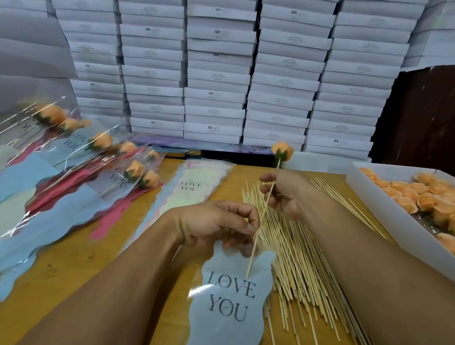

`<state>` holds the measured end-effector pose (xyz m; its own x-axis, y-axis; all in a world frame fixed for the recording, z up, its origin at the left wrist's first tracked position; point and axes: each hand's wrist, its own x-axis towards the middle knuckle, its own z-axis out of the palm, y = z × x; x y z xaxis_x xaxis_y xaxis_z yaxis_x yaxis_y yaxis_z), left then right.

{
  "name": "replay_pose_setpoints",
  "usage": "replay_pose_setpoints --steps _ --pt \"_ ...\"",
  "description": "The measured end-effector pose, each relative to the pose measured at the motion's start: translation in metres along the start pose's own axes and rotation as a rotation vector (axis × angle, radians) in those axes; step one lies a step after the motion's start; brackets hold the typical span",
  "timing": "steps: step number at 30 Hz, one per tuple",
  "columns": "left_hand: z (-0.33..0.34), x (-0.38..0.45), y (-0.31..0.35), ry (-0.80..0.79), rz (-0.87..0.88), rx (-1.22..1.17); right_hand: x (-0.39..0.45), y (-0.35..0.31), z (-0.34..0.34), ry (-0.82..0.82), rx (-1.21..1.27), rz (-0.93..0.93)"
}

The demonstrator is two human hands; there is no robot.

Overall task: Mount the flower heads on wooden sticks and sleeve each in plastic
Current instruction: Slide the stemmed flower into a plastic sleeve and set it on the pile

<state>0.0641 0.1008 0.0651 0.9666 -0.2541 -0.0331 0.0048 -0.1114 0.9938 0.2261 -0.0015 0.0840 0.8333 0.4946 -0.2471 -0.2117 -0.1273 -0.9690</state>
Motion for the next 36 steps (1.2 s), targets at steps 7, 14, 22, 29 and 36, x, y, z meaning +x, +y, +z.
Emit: replay_pose_setpoints --steps 7,14,22,29,36 --pt "0.0 0.005 -0.003 0.174 0.01 -0.018 -0.039 0.019 -0.005 -0.257 -0.137 -0.021" --pt "-0.001 0.01 -0.006 0.417 0.097 -0.112 -0.054 0.034 -0.012 -0.414 -0.127 -0.142" --pt "0.004 0.011 -0.002 0.376 0.09 -0.206 -0.057 0.033 -0.02 -0.449 0.009 -0.099" --pt "0.012 0.009 -0.002 0.2 0.055 -0.108 -0.053 0.033 -0.022 -0.331 0.206 -0.154" --pt "0.012 0.01 -0.003 0.102 0.026 -0.046 -0.054 0.033 -0.029 -0.299 0.126 -0.225"
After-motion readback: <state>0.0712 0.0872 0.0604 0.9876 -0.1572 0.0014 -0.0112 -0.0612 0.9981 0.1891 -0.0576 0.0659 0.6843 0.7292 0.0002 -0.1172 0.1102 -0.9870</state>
